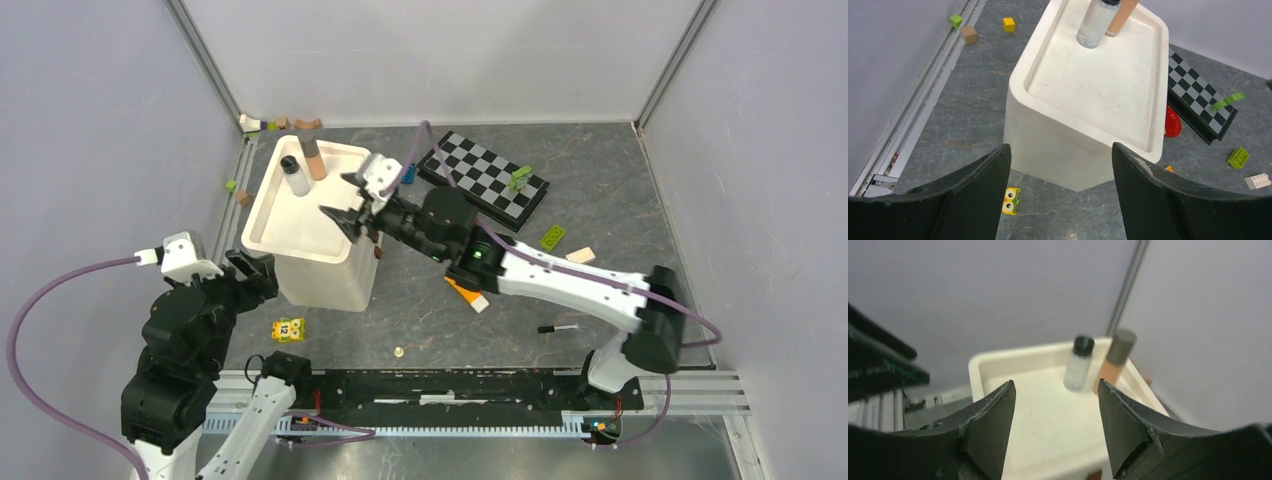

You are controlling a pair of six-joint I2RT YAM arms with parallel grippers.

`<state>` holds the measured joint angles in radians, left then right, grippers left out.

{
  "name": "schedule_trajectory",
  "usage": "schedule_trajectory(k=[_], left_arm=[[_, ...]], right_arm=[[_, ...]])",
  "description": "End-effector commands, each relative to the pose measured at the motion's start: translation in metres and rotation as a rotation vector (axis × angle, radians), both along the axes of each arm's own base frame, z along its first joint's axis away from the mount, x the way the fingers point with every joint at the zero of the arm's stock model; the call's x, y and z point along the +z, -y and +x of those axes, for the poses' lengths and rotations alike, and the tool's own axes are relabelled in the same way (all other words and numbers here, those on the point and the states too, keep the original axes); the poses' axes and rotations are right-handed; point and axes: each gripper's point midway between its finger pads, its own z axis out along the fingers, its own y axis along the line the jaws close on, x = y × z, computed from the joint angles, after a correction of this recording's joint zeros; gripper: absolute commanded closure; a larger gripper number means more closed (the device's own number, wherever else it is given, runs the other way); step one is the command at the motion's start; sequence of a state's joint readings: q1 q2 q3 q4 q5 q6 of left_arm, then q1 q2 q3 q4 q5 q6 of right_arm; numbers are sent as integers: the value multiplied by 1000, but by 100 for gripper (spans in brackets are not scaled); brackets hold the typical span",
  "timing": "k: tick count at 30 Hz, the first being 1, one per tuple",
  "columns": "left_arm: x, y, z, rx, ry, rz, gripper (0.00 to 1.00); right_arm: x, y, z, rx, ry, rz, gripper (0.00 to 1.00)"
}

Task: Organize the makeup
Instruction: Place the makeup in the drawer, then pick up the makeup from the center of the board.

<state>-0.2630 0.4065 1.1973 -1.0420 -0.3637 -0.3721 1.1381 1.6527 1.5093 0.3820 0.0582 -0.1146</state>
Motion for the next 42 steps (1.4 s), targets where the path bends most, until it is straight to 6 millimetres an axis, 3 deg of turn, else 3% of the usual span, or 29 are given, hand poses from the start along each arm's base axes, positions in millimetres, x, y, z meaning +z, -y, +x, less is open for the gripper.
schedule_trajectory(k=[1,6,14,18,24,28,42], left_arm=[[0,4,5,6,35,-56,20],[-9,6,11,5,20,-52,20],[-27,17,22,-39,0,-61,21],[-35,23,28,-63,-12,-67,21],[-55,33,34,-100,-42,-88,22],[-60,37,36,-114,-44,-94,23],[-65,39,38,-121,-39,-100,24]], right_arm=[[-55,59,2,-143,-53,-194,31],[-118,125,1,-297,-145,-374,28],[-222,220,16,-522,-490,-614,26],[-276,245,14,-479,-678,-703,25],[-337,265,4,-381,-854,-770,27],[-362,269,-1,-332,-911,-813,27],[-388,259,-6,-209,-991,-774,27]])
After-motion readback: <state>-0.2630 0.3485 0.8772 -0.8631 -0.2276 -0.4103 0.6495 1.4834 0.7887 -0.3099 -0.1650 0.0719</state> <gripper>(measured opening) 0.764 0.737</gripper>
